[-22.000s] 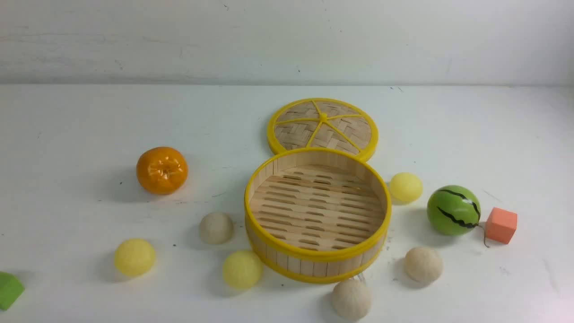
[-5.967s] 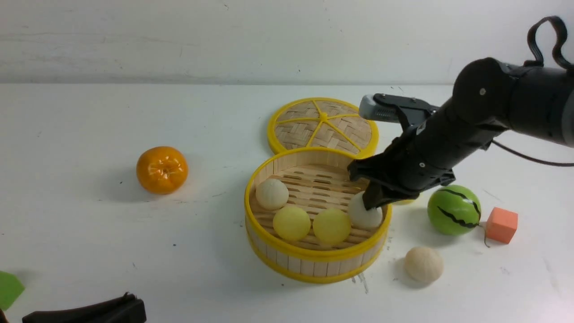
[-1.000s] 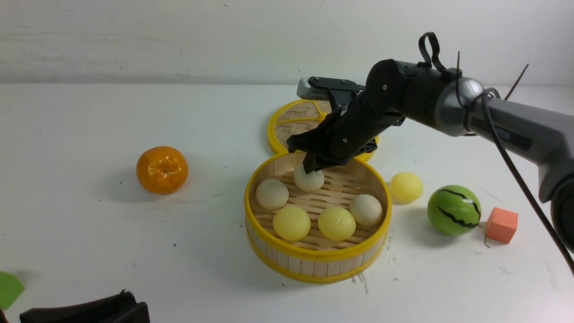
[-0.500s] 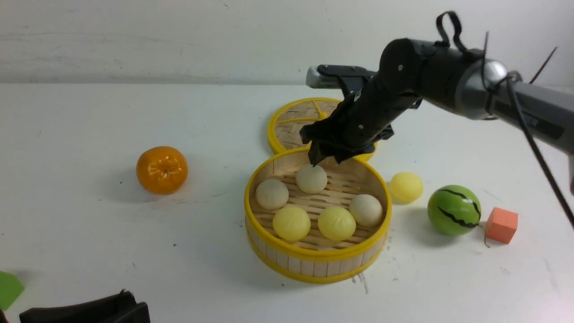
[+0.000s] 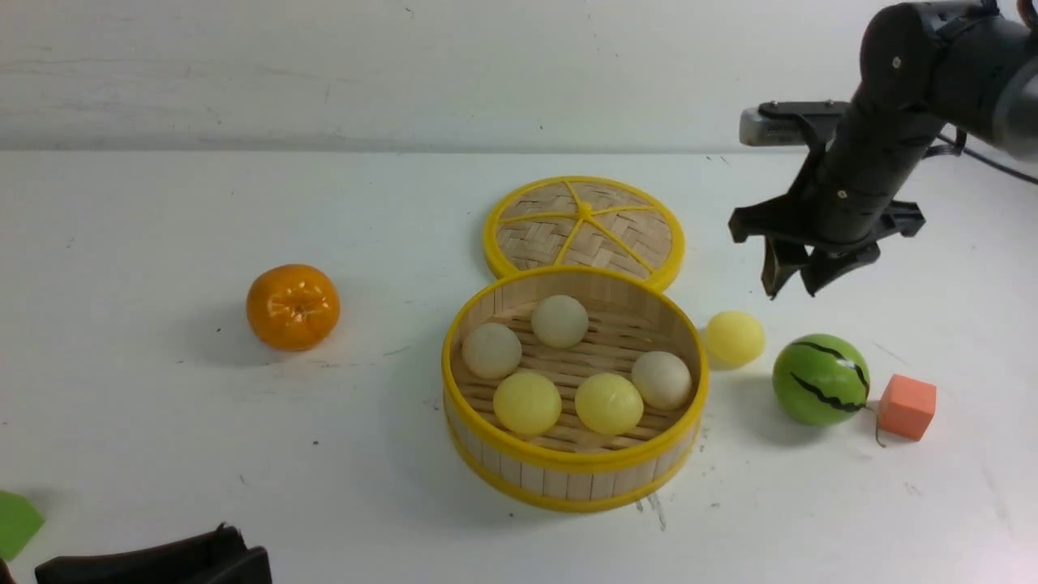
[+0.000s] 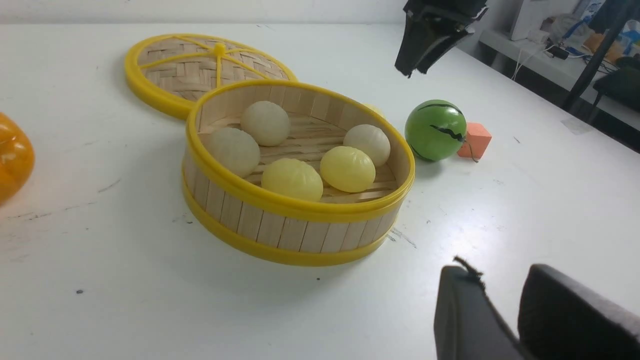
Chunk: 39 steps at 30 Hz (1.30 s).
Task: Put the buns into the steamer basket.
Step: Use the right arm to grab a steamed stuffed bun
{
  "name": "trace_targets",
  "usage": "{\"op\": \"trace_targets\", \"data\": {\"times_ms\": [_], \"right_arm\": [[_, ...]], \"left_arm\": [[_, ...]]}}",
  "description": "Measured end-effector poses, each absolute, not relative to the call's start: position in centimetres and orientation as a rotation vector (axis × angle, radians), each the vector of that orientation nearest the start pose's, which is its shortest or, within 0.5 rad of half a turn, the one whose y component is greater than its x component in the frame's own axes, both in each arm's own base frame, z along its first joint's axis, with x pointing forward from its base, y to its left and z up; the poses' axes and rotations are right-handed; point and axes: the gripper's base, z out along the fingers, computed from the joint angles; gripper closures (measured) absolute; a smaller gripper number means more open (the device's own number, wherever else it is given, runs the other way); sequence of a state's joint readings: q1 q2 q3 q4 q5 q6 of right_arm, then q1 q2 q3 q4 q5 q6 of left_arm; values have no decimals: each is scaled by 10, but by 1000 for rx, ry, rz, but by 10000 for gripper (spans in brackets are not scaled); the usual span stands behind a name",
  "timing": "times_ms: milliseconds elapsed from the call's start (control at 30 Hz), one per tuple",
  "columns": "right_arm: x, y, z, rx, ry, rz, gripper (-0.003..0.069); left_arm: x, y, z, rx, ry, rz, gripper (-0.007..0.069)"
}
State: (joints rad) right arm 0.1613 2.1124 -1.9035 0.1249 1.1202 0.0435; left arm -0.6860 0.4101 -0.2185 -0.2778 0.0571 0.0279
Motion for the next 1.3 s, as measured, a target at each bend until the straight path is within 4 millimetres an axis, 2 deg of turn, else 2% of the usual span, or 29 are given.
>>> {"op": "trace_targets", "data": {"times_ms": [133,300,500,833,933,1033,1133,1167,1300], "right_arm": [[460,88,237,-102,2801,273,410],[467,90,217,-92,2813,275,414],[475,91,202,-76,2788,284,414],[478,91,192,-74,2797,281,418],[478,91,189,-104,2800,275,463],[478,91,188,-130,2800,271,521],[476,91,191,-167,2809,267,632],[474,91,198,-191,2809,265,660],[462,92,232,-227,2780,296,666]], "left_arm": [[75,-63,252,397,1737,-697,455],[75,-63,252,397,1737,-697,451],[75,-63,252,397,1737,-697,442],[75,-63,252,397,1737,-697,438],[75,-63,252,397,1737,-697,438],[75,-63,252,397,1737,-697,436],[75,-63,252,397,1737,-697,433],[75,-63,252,397,1737,-697,432],[75,-63,252,397,1737,-697,429]]}}
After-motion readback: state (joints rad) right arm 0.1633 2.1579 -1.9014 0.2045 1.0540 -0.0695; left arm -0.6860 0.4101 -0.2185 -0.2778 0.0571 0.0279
